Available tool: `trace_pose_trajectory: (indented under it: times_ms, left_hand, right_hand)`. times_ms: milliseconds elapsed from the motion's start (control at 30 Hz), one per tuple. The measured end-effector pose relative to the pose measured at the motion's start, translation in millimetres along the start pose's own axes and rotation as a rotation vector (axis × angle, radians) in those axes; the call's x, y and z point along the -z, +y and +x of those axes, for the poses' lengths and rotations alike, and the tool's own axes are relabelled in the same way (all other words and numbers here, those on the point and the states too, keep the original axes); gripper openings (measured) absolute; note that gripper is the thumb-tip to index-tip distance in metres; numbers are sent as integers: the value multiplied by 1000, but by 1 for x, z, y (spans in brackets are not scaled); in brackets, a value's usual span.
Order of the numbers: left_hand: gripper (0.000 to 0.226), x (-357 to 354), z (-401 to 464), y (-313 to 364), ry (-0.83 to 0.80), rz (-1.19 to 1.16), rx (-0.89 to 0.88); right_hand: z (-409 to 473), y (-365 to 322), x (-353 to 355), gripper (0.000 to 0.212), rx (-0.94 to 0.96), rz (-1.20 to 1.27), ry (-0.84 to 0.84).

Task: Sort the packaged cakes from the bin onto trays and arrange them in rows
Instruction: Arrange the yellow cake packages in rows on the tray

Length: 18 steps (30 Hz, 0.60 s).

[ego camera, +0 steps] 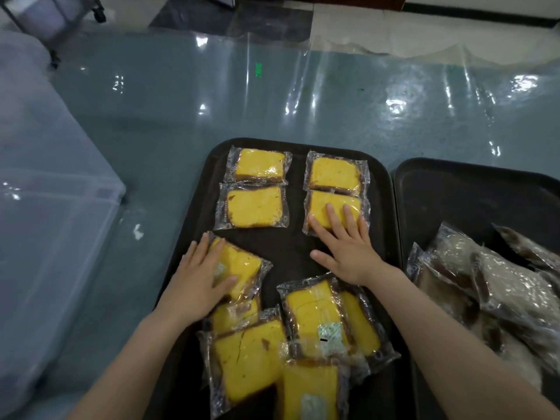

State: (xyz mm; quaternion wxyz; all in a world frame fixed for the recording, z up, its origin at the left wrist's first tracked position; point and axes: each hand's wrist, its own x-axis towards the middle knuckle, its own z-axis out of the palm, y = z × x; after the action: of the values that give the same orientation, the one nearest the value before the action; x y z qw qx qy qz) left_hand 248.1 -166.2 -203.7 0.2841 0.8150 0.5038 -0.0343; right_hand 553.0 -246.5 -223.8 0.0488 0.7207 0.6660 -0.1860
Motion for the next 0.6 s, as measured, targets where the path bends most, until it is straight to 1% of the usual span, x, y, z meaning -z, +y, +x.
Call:
trace_pose_trajectory:
  times_ms: [67,100,200,233,267,333,367,400,467,500,533,600]
  left_hand:
    - [80,-3,-7,-3,-27,-7,16]
    - [81,-4,-8,-3,-14,-24,28]
    - [88,-5,-9,3,64,-18,83]
    - [93,-5,-9,5,76,-3,108]
    - [98,-5,-10,6,72,7,133]
    - [104,-4,-10,6,62,-28,180]
    - [101,-2,-10,5,84,-104,203]
    - [93,0,-9,4,130,-223,223]
    - [69,8,-7,3,235,-469,233]
    - [59,12,-5,4,278,-517,219]
    - [52,17,-3,6,311,-514,193]
    - [46,25,3,15,373,-421,115]
  right_hand:
    - [2,-1,2,69,-16,-3,5]
    - [0,-3,3,70,-26,3,39]
    - [-20,-16,4,65,-20,60,221]
    - [-30,-21,3,66,-6,86,223]
    - [-40,-25,1,67,6,111,185]
    - [-59,-31,-5,60,-14,183,86]
    - [-68,-33,-7,53,-40,243,79]
    - [-76,-34,-7,44,-71,320,102]
    - [-86,-36,-2,27,-155,482,167]
    - [-89,-36,2,25,-207,547,196]
    - [-91,-35,8,25,-264,597,235]
    - [-91,-32,21,26,-371,650,352]
